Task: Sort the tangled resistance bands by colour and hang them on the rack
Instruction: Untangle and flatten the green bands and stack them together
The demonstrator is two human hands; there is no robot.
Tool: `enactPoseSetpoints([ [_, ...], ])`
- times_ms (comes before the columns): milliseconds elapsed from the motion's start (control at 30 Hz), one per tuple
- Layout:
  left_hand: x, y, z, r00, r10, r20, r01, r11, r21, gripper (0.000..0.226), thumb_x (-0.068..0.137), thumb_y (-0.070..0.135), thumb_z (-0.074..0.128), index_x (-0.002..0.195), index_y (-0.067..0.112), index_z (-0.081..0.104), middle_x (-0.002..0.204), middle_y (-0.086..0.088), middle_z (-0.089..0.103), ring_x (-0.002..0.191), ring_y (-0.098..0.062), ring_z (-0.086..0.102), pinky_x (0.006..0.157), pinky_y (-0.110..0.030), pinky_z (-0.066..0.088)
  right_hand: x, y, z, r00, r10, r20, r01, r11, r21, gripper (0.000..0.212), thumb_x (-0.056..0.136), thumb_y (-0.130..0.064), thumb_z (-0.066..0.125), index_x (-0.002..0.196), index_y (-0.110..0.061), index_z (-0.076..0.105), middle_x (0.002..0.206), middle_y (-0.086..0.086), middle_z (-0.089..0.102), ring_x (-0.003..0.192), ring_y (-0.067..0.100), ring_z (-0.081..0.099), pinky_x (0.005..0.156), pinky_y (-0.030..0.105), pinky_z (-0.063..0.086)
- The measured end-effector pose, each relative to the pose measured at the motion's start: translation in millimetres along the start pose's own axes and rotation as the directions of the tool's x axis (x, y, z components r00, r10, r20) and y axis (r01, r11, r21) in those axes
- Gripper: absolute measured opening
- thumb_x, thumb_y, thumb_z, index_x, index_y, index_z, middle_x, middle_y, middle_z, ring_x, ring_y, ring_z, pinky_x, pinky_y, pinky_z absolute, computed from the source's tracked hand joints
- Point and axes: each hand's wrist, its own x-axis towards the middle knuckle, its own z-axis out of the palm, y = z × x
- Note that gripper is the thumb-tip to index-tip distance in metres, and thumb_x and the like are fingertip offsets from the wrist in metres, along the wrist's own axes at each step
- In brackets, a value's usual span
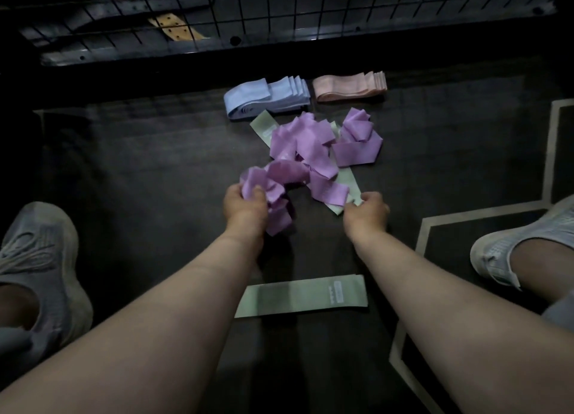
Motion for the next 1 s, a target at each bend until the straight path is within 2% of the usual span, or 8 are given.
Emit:
enactPoseSetpoints([
  [133,18,-2,-10,0.994,0.111,-0.016,-0.104,0.968,0.226,0.016,0.092,0.035,0.063,0.106,0.030,0.059,0.125,-0.012,0.060,0.107,-0.032,0.063,0.098,-0.043,0.053,11,4,5,0.985,0.050,0.167,-0.017,0.981,-0.191,0.058,0.087,-0.033,0.072,0.139,-0.021,0.049,0.139,0.021,0.038,0.119,0.045,0.051,0.108,0.037,0.041],
  [300,8,-6,-13,0.998,0.010,0.054,-0.036,0.864,0.502,0.065,0.094,0.039,0.059,0.154,0.030,0.034,0.155,-0.012,0.027,0.137,-0.038,0.038,0.116,-0.041,0.035,1,0,24,0.990,-0.010,0.141,0.032,0.988,-0.150,0.016,0.089,-0.018,0.065,0.104,-0.014,0.060,0.127,0.023,0.053,0.106,0.038,0.060,0.098,0.034,0.047],
  [400,-2,-5,-16,0.999,0.009,0.052,-0.034,0.861,0.508,0.067,0.093,0.033,0.057,0.155,0.034,0.030,0.162,-0.005,0.013,0.144,-0.035,0.027,0.120,-0.039,0.027,8,4,34,0.975,0.091,0.204,-0.080,0.995,-0.061,0.032,0.088,-0.019,0.058,0.115,-0.003,0.063,0.119,0.023,0.063,0.105,0.037,0.065,0.093,0.040,0.054],
  [500,-17,1,-21,0.995,0.000,0.096,-0.051,0.850,0.524,0.067,0.093,0.030,0.057,0.155,0.032,0.031,0.161,-0.007,0.013,0.144,-0.036,0.028,0.120,-0.039,0.027,-1,-4,28,0.938,0.140,0.317,-0.205,0.962,0.181,0.023,0.088,-0.013,0.059,0.109,-0.003,0.060,0.091,0.015,0.064,0.076,0.028,0.064,0.067,0.035,0.059],
  [567,-30,6,-22,0.990,-0.017,0.142,-0.066,0.825,0.562,0.064,0.094,0.031,0.057,0.154,0.028,0.034,0.160,-0.010,0.018,0.142,-0.037,0.032,0.119,-0.041,0.030,-17,-14,23,0.899,0.189,0.395,-0.321,0.899,0.299,0.007,0.094,-0.005,0.061,0.095,-0.011,0.056,0.071,0.008,0.053,0.056,0.016,0.048,0.042,0.020,0.042],
  [667,-47,8,-26,0.964,-0.071,0.256,-0.080,0.841,0.536,0.066,0.082,0.041,0.055,0.145,0.028,0.047,0.149,-0.014,0.041,0.127,-0.036,0.052,0.109,-0.041,0.044,-31,-22,32,0.854,0.245,0.460,-0.437,0.817,0.377,0.012,0.094,-0.003,0.064,0.099,-0.013,0.058,0.066,0.006,0.051,0.051,0.011,0.045,0.031,0.013,0.031],
  [833,-61,14,-38,0.920,-0.010,0.393,-0.170,0.891,0.421,0.049,0.095,0.014,0.054,0.143,0.023,0.052,0.140,-0.007,0.053,0.124,-0.021,0.057,0.107,-0.032,0.045,-51,-44,23,0.940,0.203,0.273,-0.315,0.824,0.472,0.027,0.082,-0.010,0.059,0.109,-0.004,0.058,0.086,0.014,0.066,0.061,0.023,0.061,0.045,0.022,0.048],
  [1000,-73,37,-41,0.895,0.105,0.433,-0.270,0.901,0.339,0.049,0.094,0.010,0.053,0.142,0.022,0.053,0.130,-0.006,0.058,0.111,-0.018,0.060,0.090,-0.021,0.049,-66,-88,-31,0.974,-0.217,0.058,0.170,0.882,0.439,0.009,0.086,-0.024,0.051,0.094,-0.025,0.055,0.091,0.004,0.062,0.088,0.031,0.061,0.086,0.042,0.053],
])
